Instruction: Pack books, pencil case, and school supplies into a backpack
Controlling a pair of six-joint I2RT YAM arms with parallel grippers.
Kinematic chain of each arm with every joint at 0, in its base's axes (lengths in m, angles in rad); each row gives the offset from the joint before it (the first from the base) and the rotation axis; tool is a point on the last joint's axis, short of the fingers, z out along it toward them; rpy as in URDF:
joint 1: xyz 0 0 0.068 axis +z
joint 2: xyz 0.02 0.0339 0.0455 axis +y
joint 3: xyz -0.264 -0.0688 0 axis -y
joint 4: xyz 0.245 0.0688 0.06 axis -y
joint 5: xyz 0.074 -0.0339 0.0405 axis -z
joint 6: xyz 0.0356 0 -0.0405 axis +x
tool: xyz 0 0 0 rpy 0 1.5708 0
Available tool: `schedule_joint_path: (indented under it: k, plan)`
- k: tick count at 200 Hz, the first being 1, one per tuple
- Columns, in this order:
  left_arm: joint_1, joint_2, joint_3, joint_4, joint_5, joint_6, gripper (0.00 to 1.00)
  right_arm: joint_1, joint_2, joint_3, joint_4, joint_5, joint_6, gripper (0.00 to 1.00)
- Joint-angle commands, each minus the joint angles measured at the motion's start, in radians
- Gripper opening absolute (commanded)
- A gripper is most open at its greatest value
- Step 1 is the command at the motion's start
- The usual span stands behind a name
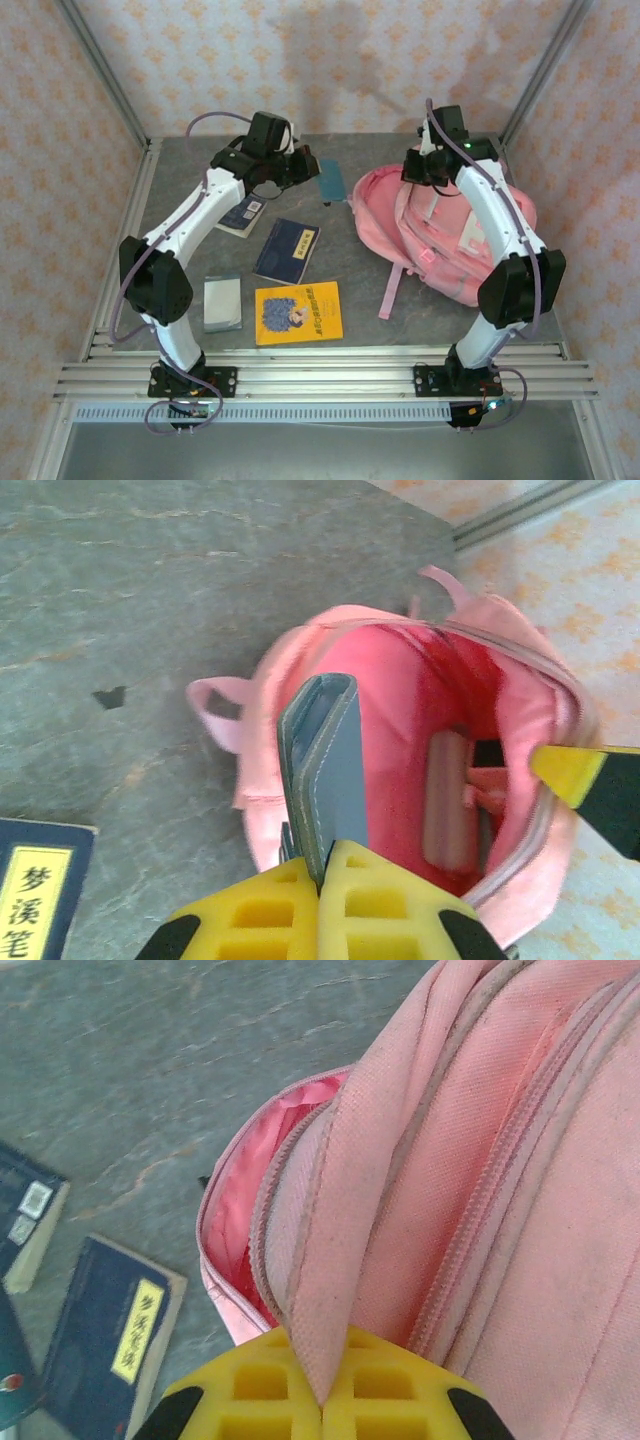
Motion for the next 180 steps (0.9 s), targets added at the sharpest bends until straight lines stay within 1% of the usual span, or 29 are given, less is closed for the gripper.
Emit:
schedule_joint_path:
  k: [1,18,35,61,76,104,122,126,145,161,180]
  plan:
    - [-0.045,0.021,0.057,-0.036,0.053,0.029,0.0,0.001,-0.057,0.086,0.063,-0.142,-0.064,0.0]
    - [-0.058,0.03,0.074,-0.018,0.071,0.025,0.0,0.0,-0.07,0.084,0.064,-0.154,-0.081,0.0]
    - [-0.064,0.044,0.097,-0.005,0.099,0.02,0.0,-0.002,-0.1,0.032,0.09,-0.186,-0.094,0.0]
    - [-0.08,0.078,0.148,-0.024,0.111,0.036,0.0,-0.011,-0.172,-0.087,0.193,-0.26,-0.101,0.0]
    - [-0.086,0.097,0.172,-0.046,0.112,0.055,0.0,-0.019,-0.209,-0.149,0.251,-0.256,-0.092,0.0]
    - [-0.088,0.11,0.172,-0.04,0.128,0.058,0.0,-0.048,-0.245,-0.199,0.313,-0.332,-0.06,0.0]
    - [-0.096,0.121,0.19,-0.034,0.153,0.042,0.0,-0.063,-0.251,-0.211,0.336,-0.379,-0.037,0.0]
    - [-0.099,0.151,0.195,-0.034,0.155,0.039,0.0,-0.065,-0.252,-0.213,0.343,-0.39,-0.028,0.0]
    - [-0.118,0.195,0.217,-0.023,0.17,0.015,0.0,-0.072,-0.248,-0.221,0.368,-0.433,0.001,0.0]
    - [-0.136,0.231,0.22,0.03,0.187,-0.025,0.0,-0.074,-0.247,-0.223,0.37,-0.442,0.004,0.0]
    - [-0.153,0.284,0.211,0.136,0.217,-0.11,0.0,-0.074,-0.256,-0.23,0.376,-0.438,0.005,0.0]
